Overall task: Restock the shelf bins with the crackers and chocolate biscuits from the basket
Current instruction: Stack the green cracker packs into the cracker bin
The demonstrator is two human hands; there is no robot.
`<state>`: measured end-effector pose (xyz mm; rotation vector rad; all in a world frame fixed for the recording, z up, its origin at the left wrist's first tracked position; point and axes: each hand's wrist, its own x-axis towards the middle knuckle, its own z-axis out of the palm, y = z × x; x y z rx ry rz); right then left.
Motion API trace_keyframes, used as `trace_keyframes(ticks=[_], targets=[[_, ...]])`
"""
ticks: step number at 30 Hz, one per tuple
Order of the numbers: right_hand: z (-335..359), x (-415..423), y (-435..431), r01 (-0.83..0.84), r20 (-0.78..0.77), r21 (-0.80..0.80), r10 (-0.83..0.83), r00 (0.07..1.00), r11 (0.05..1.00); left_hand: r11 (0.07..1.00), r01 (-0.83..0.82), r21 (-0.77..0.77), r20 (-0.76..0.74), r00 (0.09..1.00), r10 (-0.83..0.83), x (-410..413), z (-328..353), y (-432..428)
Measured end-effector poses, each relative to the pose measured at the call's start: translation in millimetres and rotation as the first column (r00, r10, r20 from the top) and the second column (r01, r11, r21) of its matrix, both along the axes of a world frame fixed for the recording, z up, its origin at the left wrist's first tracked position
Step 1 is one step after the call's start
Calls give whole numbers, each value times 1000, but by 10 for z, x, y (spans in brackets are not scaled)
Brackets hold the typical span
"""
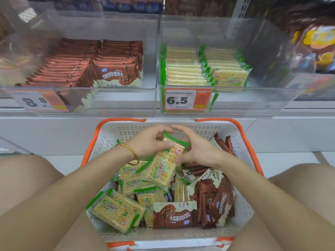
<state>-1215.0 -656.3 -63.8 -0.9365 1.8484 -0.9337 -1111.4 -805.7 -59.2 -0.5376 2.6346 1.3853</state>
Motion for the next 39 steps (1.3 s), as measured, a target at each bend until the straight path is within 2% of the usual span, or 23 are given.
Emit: trace_keyframes(ticks=[3,5,8,12,13,14,15,16,18,21,23,25,28,33,39], targets=[[181,-77,186,180,203,-84,-160,966,980,977,-117,177,-75,988,132,-31,187,96],[295,-109,321,254,257,-116,-218,942,960,945,-169,279,-96,975,202,-55,327,179],[470,-139,481,237,140,-140,-217,966,962,897,-168,409,-153,956,249,-141,533,303],[908,-372,572,294,-21,-256,-309,951,921,888,-125,443,-307,909,281,-385,848,455],[1058,-467,576,324,-83,-300,-363,928,897,905,-139,402,-371,879,300,-466,913,463],[1204,-584,569,348,-163,-341,-420,893,873,941,-170,293,-452,843,293,-555,963,447],[1349,-709,542,360,-273,-369,-471,839,857,971,-217,102,-531,813,238,-645,1006,410],[1479,-848,501,360,-404,-380,-503,764,852,959,-257,-120,-576,804,144,-725,1034,355],[1669,-1165,363,341,-641,-330,-474,603,880,853,-265,-450,-541,841,-24,-865,1056,235],[1681,-1546,92,307,-862,-79,-219,457,949,740,-144,-657,-353,926,-133,-1014,1022,170],[1504,-1673,-62,288,-905,130,-6,426,949,701,-82,-708,-250,958,-141,-1052,988,189],[1291,-1723,-160,272,-911,286,172,375,919,695,-56,-716,-206,969,-133,-1062,943,176],[1067,-1771,-233,256,-903,387,309,298,886,723,-55,-689,-217,967,-133,-1063,874,115],[964,-1808,-286,247,-927,361,317,198,899,745,-32,-667,-228,960,-163,-1079,830,75],[981,-1829,-277,270,-932,340,285,223,901,743,-32,-668,-242,954,-177,-1095,790,42]])
